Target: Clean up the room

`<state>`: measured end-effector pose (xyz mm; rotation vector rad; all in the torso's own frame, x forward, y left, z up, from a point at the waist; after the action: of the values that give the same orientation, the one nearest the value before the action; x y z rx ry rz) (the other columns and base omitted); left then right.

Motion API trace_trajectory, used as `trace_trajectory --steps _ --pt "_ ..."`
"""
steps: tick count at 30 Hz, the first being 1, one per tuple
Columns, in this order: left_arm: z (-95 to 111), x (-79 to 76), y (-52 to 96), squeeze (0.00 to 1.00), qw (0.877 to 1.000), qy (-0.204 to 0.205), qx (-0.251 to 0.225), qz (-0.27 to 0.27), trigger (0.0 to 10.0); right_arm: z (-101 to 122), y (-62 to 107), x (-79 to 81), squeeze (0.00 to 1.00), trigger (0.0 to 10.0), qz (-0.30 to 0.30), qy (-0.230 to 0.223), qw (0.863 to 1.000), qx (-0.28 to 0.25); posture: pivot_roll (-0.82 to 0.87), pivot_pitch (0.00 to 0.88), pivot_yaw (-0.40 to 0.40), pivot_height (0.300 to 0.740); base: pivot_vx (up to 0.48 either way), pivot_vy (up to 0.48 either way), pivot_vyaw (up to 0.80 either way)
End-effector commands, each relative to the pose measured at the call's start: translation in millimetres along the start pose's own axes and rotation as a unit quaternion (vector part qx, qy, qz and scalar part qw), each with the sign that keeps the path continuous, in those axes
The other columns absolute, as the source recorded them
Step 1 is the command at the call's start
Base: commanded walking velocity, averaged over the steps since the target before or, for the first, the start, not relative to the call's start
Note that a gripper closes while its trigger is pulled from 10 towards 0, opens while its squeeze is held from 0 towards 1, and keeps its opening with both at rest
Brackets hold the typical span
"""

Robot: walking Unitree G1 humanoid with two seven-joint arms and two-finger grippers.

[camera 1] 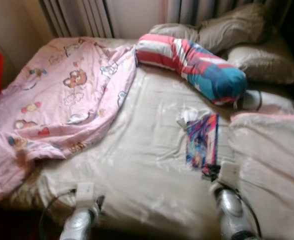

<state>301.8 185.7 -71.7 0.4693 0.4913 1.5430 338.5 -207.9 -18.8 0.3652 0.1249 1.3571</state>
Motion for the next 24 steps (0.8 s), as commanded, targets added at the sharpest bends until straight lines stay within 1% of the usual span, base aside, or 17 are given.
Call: trace_trajectory --steps 1,6,13,16,17,18,19,22,24 --pt "-13 18.2 5.1 0.00 1.000 -0.003 0.019 0.021 10.0 -1 0.5 9.2 0.00 10.0 0.007 -0.008 1.000 -0.003 -0.06 0.098 0.037 0.740 0.000 0.000 0.00" --pt "-13 18.3 5.3 0.00 1.000 -0.004 0.019 0.021 10.0 -8 2.3 11.1 0.00 10.0 0.010 -0.008 1.000 0.013 -0.06 0.097 0.037 0.740 0.000 0.000 0.00" --pt "-14 18.8 5.6 0.00 1.000 -0.005 0.020 0.022 10.0 -11 3.5 15.7 0.00 10.0 0.023 -0.009 1.000 0.017 -0.06 0.105 0.038 0.740 0.000 0.000 -0.78" --pt "-14 18.8 5.4 0.00 1.000 -0.006 0.020 0.021 10.0 -11 3.4 18.9 0.00 10.0 0.034 -0.009 0.999 0.017 -0.06 0.108 0.038 0.740 0.000 0.000 0.00" --pt "-13 18.8 5.4 0.00 1.000 -0.006 0.020 0.021 10.0 -12 3.4 20.6 0.00 10.0 0.038 -0.012 0.999 0.019 -0.06 0.108 0.039 0.740 0.000 0.000 0.00" --pt "-13 18.3 5.1 0.00 1.000 -0.007 0.020 0.020 10.0 -14 4.0 26.4 0.00 10.0 0.054 -0.015 0.998 0.024 -0.06 0.109 0.039 0.740 0.000 0.000 0.00" --pt "-13 18.3 5.1 0.00 1.000 -0.007 0.020 0.020 10.0 -14 4.0 26.4 0.00 10.0 0.054 -0.015 0.998 0.024 -0.06 0.109 0.039 0.740 0.000 0.000 0.00" --pt "-12 16.4 4.5 0.00 1.000 -0.009 0.018 0.018 10.0 -19 5.8 38.5 0.00 10.0 0.089 -0.021 0.995 0.041 -0.06 0.113 0.042 0.740 0.000 0.000 0.00" --pt "-11 16.2 4.4 0.00 1.000 -0.013 0.018 0.016 10.0 -26 8.4 47.8 0.00 10.0 0.119 -0.008 0.991 0.061 -0.07 0.116 0.043 0.740 0.000 0.000 0.00"
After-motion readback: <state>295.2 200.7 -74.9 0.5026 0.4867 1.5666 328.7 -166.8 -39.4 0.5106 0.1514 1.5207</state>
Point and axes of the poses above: a point about 5 cm out from each wrist's last joint towards the gripper, its own y axis pointing back from the gripper into the wrist, its own z axis along the axis of the wrist's last joint, x = y × z, the point moved 6 cm from there along -y, pointing out of the wrist towards the gripper, and after that the axes turned 3 degrees about -y, right-handed, at the moved point
